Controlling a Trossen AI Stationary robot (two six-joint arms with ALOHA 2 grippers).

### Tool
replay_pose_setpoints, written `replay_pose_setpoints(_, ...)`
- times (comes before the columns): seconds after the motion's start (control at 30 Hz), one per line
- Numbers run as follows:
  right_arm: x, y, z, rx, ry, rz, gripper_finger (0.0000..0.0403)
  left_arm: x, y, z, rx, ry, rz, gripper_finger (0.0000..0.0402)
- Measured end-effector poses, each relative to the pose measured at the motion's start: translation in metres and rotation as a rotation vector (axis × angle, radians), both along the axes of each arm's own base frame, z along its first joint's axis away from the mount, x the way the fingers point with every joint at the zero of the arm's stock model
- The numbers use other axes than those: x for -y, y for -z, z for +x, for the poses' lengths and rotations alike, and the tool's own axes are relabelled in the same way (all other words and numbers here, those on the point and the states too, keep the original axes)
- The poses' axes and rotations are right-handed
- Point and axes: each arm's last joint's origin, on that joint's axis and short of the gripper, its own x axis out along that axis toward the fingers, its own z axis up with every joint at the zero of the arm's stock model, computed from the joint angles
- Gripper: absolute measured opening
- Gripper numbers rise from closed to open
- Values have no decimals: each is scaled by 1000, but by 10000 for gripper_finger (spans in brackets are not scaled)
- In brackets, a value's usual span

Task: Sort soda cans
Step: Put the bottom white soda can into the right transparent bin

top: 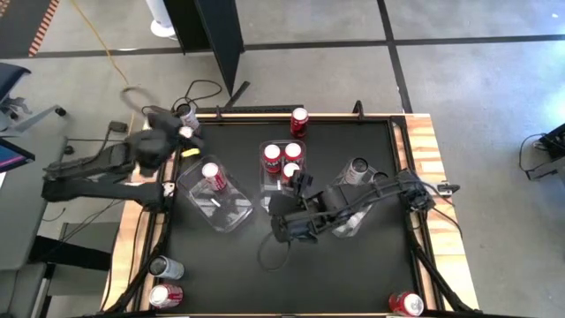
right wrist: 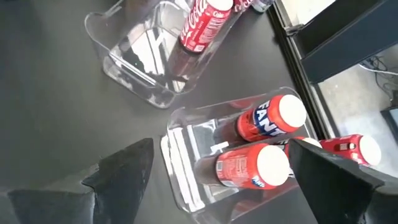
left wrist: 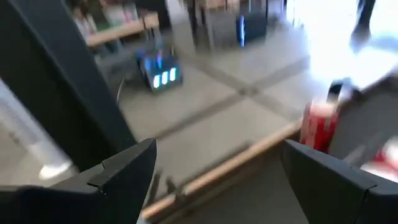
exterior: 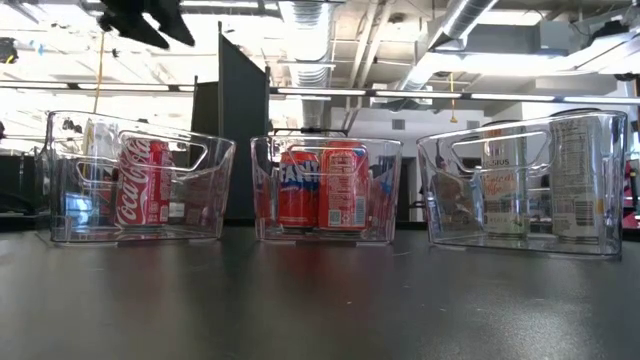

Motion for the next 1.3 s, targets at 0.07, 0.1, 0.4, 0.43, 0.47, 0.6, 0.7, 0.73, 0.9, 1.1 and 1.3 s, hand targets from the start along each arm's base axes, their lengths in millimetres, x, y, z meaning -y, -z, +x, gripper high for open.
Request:
replay_pose_setpoints(0.07,1,0,0,-10,-5,-7,388,-15,0,15,-113,-34,-54,338)
replay_pose_setpoints(0.1,1,0,-1,-16,-6,-10,388,-23,-1,21,-156,-56,-73,338)
replay_pose_setpoints(0.4,-10,3,-28,-143,42,-149,388,-98,-25,12,-204,-233,-256,338)
replay_pose_setpoints(0.43,-13,1,-31,-131,41,-151,388,-105,-26,7,-187,-239,-282,338)
replay_pose_setpoints(0.47,-16,-4,-34,-114,28,-145,388,-113,-27,1,-173,-244,-302,338)
replay_pose_setpoints(0.6,-27,-15,-47,-95,-27,-173,388,-146,-21,-15,-159,-255,-403,338)
replay_pose_setpoints(0.7,-31,-16,-49,-84,-37,-180,388,-160,-21,-13,-156,-216,-484,338)
replay_pose_setpoints(0.73,-31,-16,-49,-83,-35,-181,388,-166,-21,-10,-149,-204,-506,338)
replay_pose_setpoints(0.9,-35,-15,-52,-92,-51,-177,388,-206,5,-12,-257,-276,-759,338)
replay_pose_setpoints(1.1,-48,-15,-58,-92,-90,-173,388,-232,10,-7,-295,-344,-875,338)
replay_pose_setpoints(1.3,-57,-15,-62,-97,-124,-171,388,-224,-6,-8,-317,-372,-852,338)
